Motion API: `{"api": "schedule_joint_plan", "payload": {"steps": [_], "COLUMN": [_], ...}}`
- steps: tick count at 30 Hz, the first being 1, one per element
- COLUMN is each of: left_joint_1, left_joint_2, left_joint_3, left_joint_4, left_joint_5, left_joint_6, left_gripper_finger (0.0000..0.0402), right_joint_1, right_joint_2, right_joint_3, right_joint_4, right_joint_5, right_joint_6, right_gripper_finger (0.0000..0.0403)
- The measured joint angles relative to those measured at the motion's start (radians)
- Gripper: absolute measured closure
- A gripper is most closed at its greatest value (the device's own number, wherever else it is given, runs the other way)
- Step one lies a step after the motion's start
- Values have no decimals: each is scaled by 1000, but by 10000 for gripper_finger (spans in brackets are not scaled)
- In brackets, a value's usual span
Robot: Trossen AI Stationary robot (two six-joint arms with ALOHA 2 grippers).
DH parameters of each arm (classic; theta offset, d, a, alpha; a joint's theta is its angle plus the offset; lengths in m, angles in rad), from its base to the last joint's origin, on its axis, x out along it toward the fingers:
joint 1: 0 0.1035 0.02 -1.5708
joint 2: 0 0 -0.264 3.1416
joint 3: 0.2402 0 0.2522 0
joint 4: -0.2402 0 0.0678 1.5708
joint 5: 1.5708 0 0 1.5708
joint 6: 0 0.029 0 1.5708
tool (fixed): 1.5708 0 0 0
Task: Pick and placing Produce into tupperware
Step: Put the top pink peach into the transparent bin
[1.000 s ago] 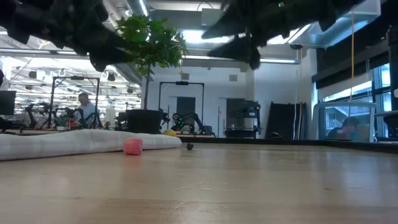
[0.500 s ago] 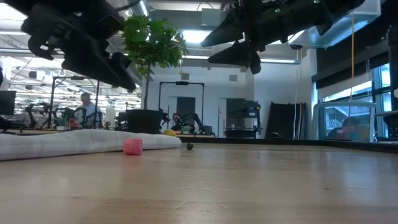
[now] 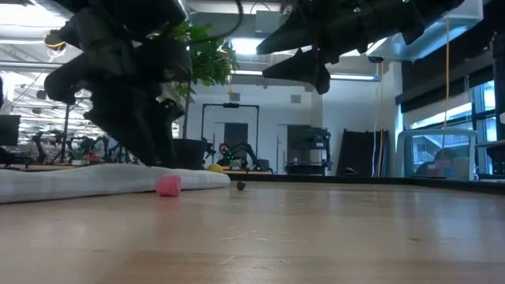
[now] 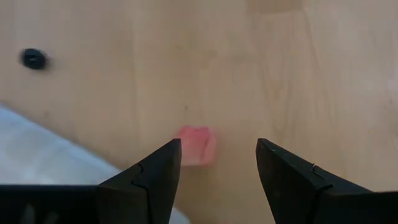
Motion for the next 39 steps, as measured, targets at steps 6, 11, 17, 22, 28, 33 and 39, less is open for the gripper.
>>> {"api": "schedule_joint_plan", "payload": {"steps": [6,11,17,22,28,33,39], "left_joint_1": [-24,-28,-27,-26,-26,-27,-48], "left_joint_2": [92,128,128,126,124,123,123], "left_joint_3": [44,42,43,44,47,48,48], "left_joint_4": [8,-5,-48,-82,-119,-167,-206], "left_joint_5": [-65,-78,-79,-26,-4,5,-2], "left_joint_6": [-23,-61,-76,-87,-104,-105,-101], "left_gripper_finger": [200,200,200,200,200,200,200], "right_joint_1": [1,11,20,21,21,21,21], "right_joint_2": [0,0,0,0,0,0,0], "right_joint_3": [0,0,0,0,0,0,0], "right_joint_4": [0,-3,-13,-19,-23,-28,-30], "right_joint_5": [-1,-1,-1,-1,-1,-1,-1], "right_joint_6": [-1,-2,-3,-3,-7,-9,-10], "right_gripper_finger": [182,182,182,182,182,182,182]}}
